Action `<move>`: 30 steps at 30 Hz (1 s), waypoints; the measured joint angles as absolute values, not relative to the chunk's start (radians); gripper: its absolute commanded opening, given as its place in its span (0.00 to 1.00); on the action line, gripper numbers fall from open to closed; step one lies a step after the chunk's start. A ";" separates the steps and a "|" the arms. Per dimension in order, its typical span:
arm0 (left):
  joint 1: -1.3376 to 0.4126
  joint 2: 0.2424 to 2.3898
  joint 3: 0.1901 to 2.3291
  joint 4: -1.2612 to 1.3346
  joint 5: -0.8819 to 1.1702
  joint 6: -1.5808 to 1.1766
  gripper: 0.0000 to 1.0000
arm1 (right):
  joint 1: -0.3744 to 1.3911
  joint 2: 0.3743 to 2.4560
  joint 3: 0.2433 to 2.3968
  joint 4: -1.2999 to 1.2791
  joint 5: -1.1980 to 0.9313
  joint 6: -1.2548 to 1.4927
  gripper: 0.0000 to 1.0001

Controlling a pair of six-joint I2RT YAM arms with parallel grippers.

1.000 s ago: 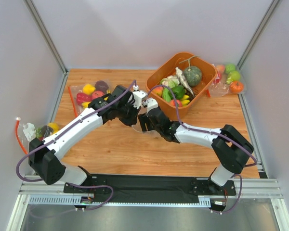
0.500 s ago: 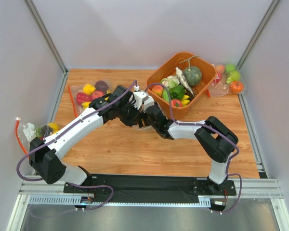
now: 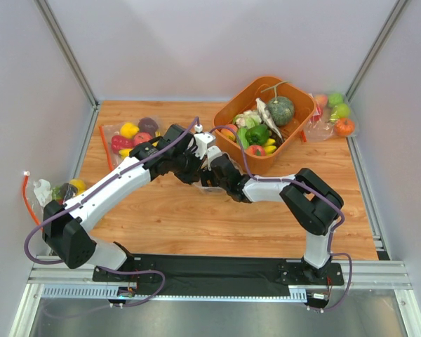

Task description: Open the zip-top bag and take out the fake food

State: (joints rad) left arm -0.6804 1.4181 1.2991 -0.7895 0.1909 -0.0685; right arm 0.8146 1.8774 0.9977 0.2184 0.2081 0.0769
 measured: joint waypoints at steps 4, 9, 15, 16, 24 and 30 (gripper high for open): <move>-0.680 1.418 1.299 -0.789 0.184 -0.068 0.00 | 0.815 1.878 0.982 0.181 0.207 0.073 0.82; -0.680 1.418 1.299 -0.790 0.181 -0.068 0.00 | 0.815 1.880 0.974 0.185 0.213 0.075 0.66; -0.680 1.418 1.299 -0.793 0.172 -0.068 0.00 | 0.815 1.878 0.952 0.228 0.231 0.090 0.38; -0.680 1.418 1.299 -0.793 0.170 -0.068 0.00 | 0.815 1.871 0.939 0.238 0.232 0.092 0.36; -0.681 1.419 1.299 -0.795 0.144 -0.068 0.00 | 0.813 1.642 0.816 0.236 0.163 0.120 0.34; -0.681 1.421 1.302 -0.796 0.126 -0.069 0.00 | 0.810 1.463 0.795 0.221 0.059 0.161 0.33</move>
